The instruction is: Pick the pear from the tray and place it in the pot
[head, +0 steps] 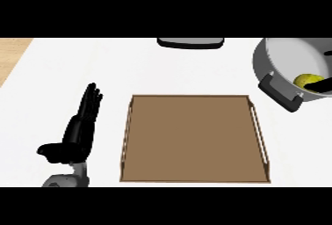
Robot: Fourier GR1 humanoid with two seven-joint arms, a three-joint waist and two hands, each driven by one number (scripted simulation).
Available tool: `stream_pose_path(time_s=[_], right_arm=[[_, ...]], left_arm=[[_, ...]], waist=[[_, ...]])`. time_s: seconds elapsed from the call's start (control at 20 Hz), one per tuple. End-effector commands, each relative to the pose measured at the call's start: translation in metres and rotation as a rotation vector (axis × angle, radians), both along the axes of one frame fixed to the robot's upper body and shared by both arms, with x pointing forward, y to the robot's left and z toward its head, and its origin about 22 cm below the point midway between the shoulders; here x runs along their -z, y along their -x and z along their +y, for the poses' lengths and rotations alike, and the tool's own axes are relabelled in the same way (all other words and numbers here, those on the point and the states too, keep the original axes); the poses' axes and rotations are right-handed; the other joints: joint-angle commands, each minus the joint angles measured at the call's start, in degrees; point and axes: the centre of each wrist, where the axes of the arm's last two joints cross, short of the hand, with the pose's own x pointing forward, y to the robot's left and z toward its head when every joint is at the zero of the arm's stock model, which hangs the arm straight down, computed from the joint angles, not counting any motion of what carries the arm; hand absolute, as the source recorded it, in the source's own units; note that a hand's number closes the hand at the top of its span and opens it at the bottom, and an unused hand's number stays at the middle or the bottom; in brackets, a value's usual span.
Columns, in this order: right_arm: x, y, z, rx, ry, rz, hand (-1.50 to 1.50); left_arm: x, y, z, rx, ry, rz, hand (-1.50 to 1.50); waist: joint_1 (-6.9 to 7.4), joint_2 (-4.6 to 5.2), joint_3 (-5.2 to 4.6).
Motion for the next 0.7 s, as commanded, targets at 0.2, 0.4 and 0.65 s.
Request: stream_pose_path(time_s=[0.2, 0.4, 0.65], right_arm=[[-0.008, 0.006, -0.012, 0.054, -0.32, -0.497, -1.5], [-0.001, 0.028, -0.04, 0.111, -0.413, -0.557, -1.5], [0.011, 0.058, -0.067, 0.142, -0.422, -0.604, -1.5]], left_arm=[[0.01, 0.013, 0.003, -0.004, -0.003, 0.015, 0.0], [0.001, 0.007, -0.004, -0.006, 0.003, -0.023, 0.0], [0.0, 0.009, -0.004, -0.003, 0.025, 0.005, 0.0]], waist=[[-0.82, -0.45, 0.07], [-0.25, 0.05, 0.08], [-0.16, -0.03, 0.04]])
